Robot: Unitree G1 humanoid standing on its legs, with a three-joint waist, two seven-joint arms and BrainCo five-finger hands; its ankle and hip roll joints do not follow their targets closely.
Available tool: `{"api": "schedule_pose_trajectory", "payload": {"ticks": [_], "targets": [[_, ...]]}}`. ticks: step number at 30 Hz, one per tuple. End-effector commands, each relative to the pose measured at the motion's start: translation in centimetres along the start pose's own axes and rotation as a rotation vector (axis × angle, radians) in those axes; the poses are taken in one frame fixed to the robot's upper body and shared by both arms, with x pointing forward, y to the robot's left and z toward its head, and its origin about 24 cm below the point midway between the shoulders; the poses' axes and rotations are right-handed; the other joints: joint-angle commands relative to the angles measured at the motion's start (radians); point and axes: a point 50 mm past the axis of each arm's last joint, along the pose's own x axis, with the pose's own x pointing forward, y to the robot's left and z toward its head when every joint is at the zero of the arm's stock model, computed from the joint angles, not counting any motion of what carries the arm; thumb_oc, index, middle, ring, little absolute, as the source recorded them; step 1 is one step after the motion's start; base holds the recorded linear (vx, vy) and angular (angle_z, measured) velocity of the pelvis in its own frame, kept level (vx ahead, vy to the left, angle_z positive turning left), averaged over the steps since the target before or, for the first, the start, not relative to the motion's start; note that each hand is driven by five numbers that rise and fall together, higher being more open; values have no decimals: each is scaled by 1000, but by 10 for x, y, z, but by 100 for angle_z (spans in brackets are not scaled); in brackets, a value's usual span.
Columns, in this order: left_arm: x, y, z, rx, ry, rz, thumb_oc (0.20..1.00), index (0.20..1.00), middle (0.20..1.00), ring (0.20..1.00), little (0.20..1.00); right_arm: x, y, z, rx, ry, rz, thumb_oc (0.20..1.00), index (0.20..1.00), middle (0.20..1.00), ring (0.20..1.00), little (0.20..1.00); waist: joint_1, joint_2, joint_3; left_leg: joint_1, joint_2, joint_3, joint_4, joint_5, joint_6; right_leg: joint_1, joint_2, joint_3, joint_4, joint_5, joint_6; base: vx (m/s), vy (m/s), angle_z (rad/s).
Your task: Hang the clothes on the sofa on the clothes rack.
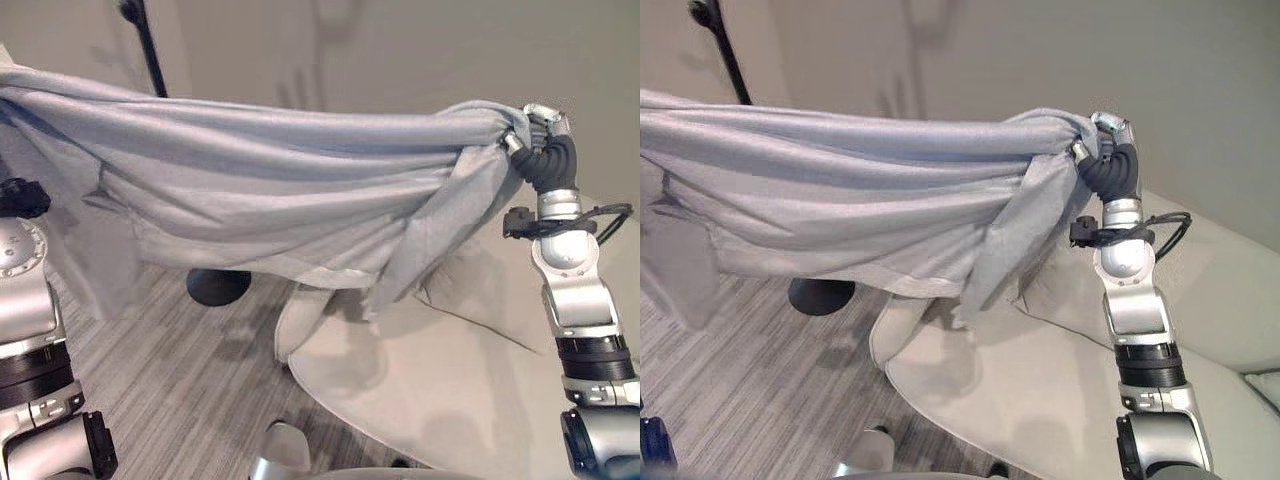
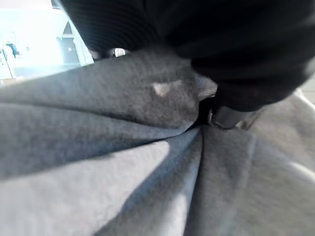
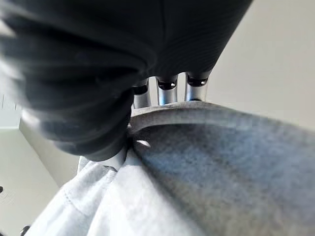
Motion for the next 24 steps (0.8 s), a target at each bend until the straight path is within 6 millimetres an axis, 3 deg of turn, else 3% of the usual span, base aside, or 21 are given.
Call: {"api": "schedule_pose_trajectory", "payload": {"ticks": [1,2,4,5,9,12,13,16,18,21,22,23,24], "targets": [[5,8,24,11,-147,36,200,200,200,200,200,15,-28,19,-89,-107,-84,200,200,200,200,200,-10,38,-51,147,28,18,-348,145,-21,8,87,41,-43,-147,3,-147,169,7],[5,-2,28,-36,-147,24,200,200,200,200,200,14,-33,21,-122,-129,-85,200,200,200,200,200,-19,17,-56,95,-42,1,-348,160,6,57,239,99,-1,-160,-5,-144,167,6],[5,-3,28,-38,-148,23,200,200,200,200,200,14,-34,21,-123,-128,-87,200,200,200,200,200,-20,16,-59,90,-43,-3,-348,161,6,51,239,95,3,-162,-5,-73,107,55],[3,-3,25,-39,-134,23,200,200,200,200,200,13,-41,22,-149,-139,-110,200,200,200,200,200,-24,-4,-66,89,-84,-12,-348,139,22,47,301,110,-47,-186,-23,8,47,97],[-1,0,19,-24,-114,21,200,200,200,200,200,13,-42,22,-145,-138,-121,200,200,200,200,200,-39,-15,-91,66,-93,-32,-348,138,27,66,295,106,-164,-177,-28,22,-21,51],[-2,-2,18,-33,-114,15,200,200,200,200,200,16,-44,22,-138,-137,-124,200,200,200,200,200,-40,1,-93,69,-83,-29,-348,142,34,54,303,94,-182,-191,-29,25,-35,-3],[-4,-2,17,-35,-107,12,200,200,200,200,200,15,-45,22,-133,-139,-130,200,200,200,200,200,-39,12,-91,70,-77,-34,-348,173,36,46,303,89,-182,-189,-27,17,-23,18],[-9,-4,16,-52,-97,1,200,200,200,200,200,16,-46,23,-127,-144,-133,200,200,200,200,200,-41,31,-75,67,-73,-35,-311,192,31,53,296,79,-182,-192,-24,23,-13,14],[-9,-8,20,-63,-109,-19,200,200,200,200,200,15,-48,22,-129,-139,-141,200,200,200,200,200,-53,44,-66,51,-39,-4,-299,178,28,68,278,53,-182,-199,-20,0,42,31],[-4,-9,26,-64,-134,-24,200,200,200,200,200,17,-51,23,-133,-143,-157,200,200,200,200,200,-49,33,-63,32,23,-6,-339,179,36,70,259,48,-182,-207,-15,-9,53,36],[-1,-7,28,-57,-145,-20,200,200,200,200,200,19,-51,24,-130,-145,-163,200,200,200,200,200,-42,20,-52,-5,85,-15,-344,206,35,72,241,54,-182,-204,-9,-8,74,11],[-1,-7,28,-57,-147,-20,200,200,200,200,200,19,-51,24,-129,-145,-164,200,200,200,200,200,-42,19,-54,-8,87,-15,-344,208,34,69,243,55,-182,-202,-9,0,176,25],[0,-7,31,-65,-159,-17,200,200,200,200,200,18,-52,22,-131,-135,-174,200,200,200,200,200,-34,10,-37,-50,139,-19,-347,225,26,79,225,56,-182,-187,-6,29,176,21]]}}
